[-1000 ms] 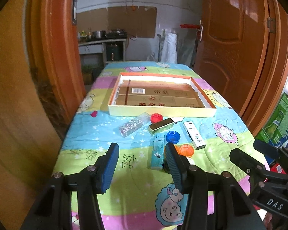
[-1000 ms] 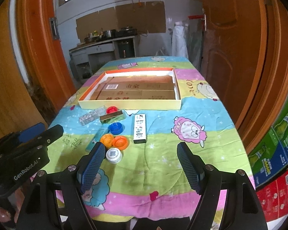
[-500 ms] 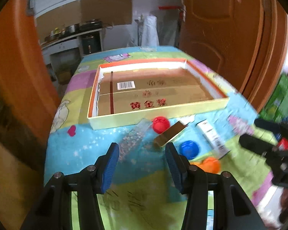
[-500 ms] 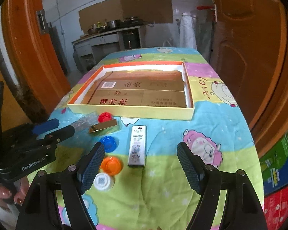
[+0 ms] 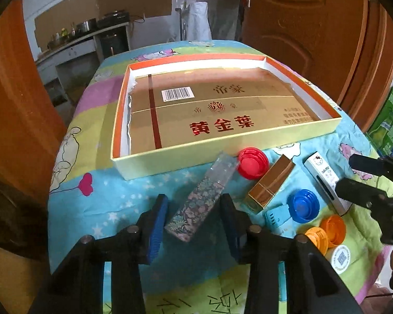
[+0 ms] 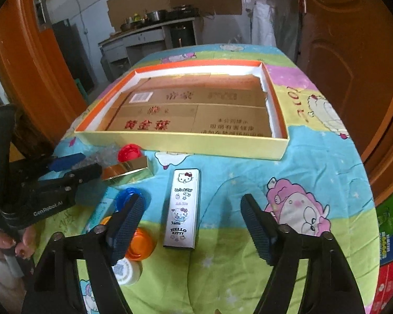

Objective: Organize rigid objects
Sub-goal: 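Grasp the glitter tube with left tool while right grasps Hello Kitty box, then release the glitter tube in the tray while right sets Hello Kitty box beside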

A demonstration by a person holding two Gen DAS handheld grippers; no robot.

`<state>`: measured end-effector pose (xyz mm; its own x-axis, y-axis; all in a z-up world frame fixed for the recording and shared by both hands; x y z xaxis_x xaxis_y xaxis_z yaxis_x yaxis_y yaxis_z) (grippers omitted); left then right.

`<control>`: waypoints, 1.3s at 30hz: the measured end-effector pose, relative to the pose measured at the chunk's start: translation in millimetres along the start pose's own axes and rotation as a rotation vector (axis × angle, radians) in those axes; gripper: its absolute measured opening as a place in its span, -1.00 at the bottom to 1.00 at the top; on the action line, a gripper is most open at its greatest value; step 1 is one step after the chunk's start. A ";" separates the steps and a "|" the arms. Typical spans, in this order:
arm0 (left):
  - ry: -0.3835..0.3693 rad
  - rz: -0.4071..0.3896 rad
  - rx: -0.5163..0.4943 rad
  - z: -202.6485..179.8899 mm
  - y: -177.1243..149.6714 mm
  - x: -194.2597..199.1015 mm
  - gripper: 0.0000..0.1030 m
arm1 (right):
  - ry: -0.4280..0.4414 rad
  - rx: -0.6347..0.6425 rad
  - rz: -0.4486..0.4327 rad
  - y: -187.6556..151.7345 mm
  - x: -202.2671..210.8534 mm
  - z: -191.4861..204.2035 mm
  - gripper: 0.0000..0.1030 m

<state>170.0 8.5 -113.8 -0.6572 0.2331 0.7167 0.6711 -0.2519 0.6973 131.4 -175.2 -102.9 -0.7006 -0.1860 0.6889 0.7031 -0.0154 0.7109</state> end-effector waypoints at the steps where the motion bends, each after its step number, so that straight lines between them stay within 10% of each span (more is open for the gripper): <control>1: 0.009 -0.004 -0.009 -2.3 -0.7 0.6 -0.21 | 0.001 0.002 0.007 -0.4 -3.2 -0.1 0.30; 12: 0.015 -0.003 0.030 -10.1 -7.7 8.2 -0.40 | 0.006 0.035 0.048 -3.8 -19.1 8.5 -0.45; 39: -0.027 -0.052 0.197 -15.9 -8.5 32.9 -0.62 | 0.009 0.016 0.004 -3.9 8.6 8.5 -0.49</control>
<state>137.3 3.4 -96.3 -0.6855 0.2664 0.6775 0.6920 -0.0507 0.7201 121.6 -168.4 -98.6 -0.6967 -0.1945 0.6905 0.7039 0.0006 0.7103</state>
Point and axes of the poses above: each gripper's, at about its wrist camera, not at the fingertips, and x roughly against the way its jaws point, z to its left, y to its top, the point moved 1 cm from there along -x, roughly the way its jaws point, and after that the axes turned 7 degrees about -z, right-handed, at the moved point
